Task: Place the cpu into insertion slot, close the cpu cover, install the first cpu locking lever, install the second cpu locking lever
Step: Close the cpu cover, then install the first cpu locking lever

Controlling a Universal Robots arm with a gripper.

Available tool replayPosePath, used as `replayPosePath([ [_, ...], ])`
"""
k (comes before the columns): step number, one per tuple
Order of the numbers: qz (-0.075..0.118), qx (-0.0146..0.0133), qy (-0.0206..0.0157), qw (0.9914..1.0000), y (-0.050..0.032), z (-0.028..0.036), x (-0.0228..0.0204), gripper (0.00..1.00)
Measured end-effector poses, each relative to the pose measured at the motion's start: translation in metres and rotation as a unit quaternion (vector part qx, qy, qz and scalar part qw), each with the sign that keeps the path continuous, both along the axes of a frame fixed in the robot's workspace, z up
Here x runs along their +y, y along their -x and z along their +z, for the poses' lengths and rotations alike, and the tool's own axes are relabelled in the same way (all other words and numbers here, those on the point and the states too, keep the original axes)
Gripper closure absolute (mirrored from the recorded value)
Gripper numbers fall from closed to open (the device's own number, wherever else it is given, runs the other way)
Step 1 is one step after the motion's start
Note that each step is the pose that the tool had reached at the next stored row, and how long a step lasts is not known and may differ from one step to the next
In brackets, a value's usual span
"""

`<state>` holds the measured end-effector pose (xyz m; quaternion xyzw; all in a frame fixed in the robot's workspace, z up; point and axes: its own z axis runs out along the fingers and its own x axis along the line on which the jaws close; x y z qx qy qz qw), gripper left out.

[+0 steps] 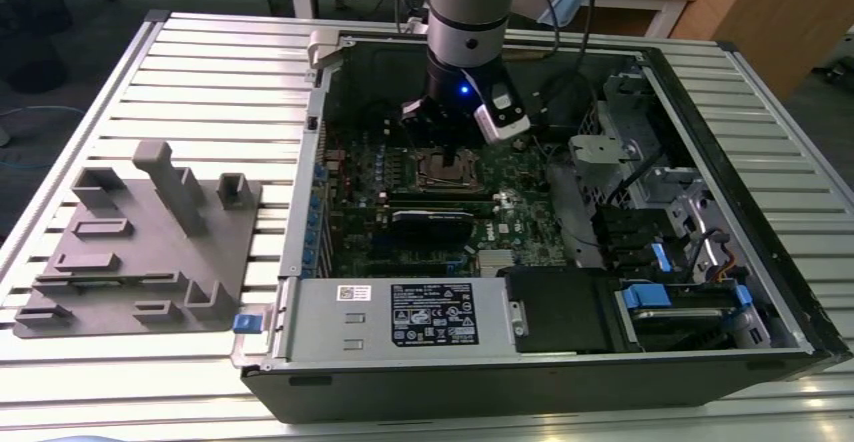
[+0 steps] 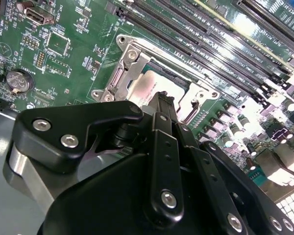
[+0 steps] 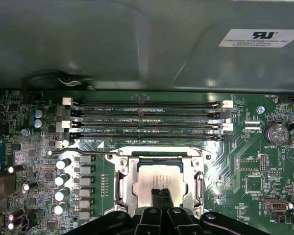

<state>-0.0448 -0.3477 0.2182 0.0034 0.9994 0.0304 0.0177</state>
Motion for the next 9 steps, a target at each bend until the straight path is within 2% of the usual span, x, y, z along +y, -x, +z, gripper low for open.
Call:
replayPosePath([
  [2,0.0,0.0,-0.0024,1.0,0.0,0.0,0.0,0.89],
  [9,0.0,0.0,-0.0024,1.0,0.0,0.0,0.0,0.89],
])
